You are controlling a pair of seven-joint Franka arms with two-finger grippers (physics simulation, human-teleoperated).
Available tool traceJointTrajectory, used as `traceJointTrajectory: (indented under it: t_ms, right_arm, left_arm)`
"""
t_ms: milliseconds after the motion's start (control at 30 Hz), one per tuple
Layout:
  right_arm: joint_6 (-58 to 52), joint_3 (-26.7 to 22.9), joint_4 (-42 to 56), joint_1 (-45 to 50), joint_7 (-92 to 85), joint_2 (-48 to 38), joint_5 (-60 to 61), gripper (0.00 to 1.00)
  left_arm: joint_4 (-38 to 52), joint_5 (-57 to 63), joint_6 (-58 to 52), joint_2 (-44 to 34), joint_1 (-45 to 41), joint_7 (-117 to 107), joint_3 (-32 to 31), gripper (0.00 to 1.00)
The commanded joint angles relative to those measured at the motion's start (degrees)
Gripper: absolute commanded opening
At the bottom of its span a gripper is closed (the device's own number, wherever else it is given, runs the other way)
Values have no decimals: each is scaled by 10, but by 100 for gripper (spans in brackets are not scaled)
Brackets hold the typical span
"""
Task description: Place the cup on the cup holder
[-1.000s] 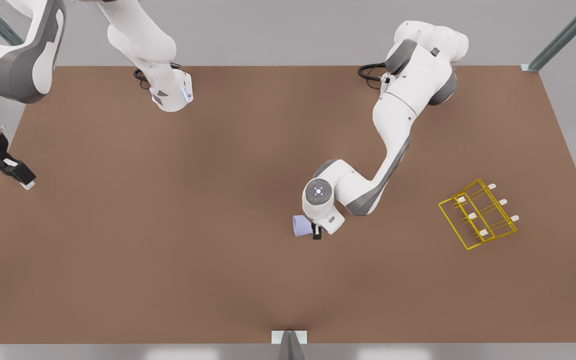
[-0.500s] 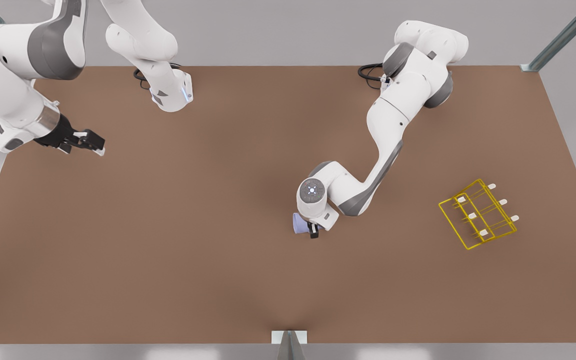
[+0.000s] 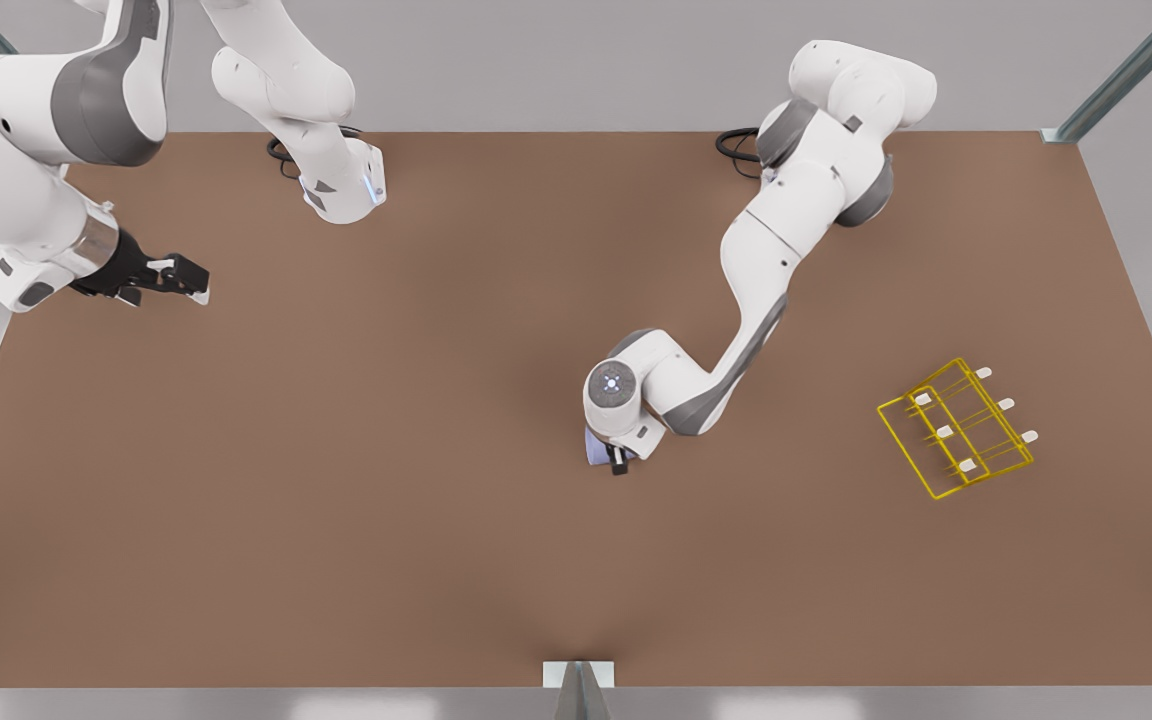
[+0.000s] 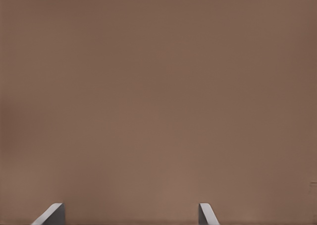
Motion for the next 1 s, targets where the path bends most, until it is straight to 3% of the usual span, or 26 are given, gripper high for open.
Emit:
traceJointTrajectory:
  t_ms: [0,200,233,267,400,533,700,967]
  right_arm:
    - [2,-3,0,-8,-46,0,0,100]
    - [-5,-3,1,-8,-46,-2,0,100]
    - [-2,-3,1,-8,-46,-2,0,100]
    - [2,-3,1,-8,-46,-2,0,100]
    - [22,-3,1,-6,-46,0,0,100]
    - [50,-3,0,-6,-45,6,0,100]
    - [101,-3,7,-7,-46,15,0,100]
    - [103,-2,3,-2,-47,14,-1,100]
  left_arm:
    - [0,2,19,2,0,-15,0,100]
    - [1,1,18,5,-10,11,0,99]
    - [3,-1,18,5,-11,12,0,80]
    - [4,-1,18,5,-11,15,0,74]
    - [7,-7,1,-7,-6,50,-5,75]
    - [16,-37,-89,-61,25,74,-30,77]
    - [18,-4,-229,-108,36,74,-20,77]
    - [32,270,-669,-94,16,71,1,77]
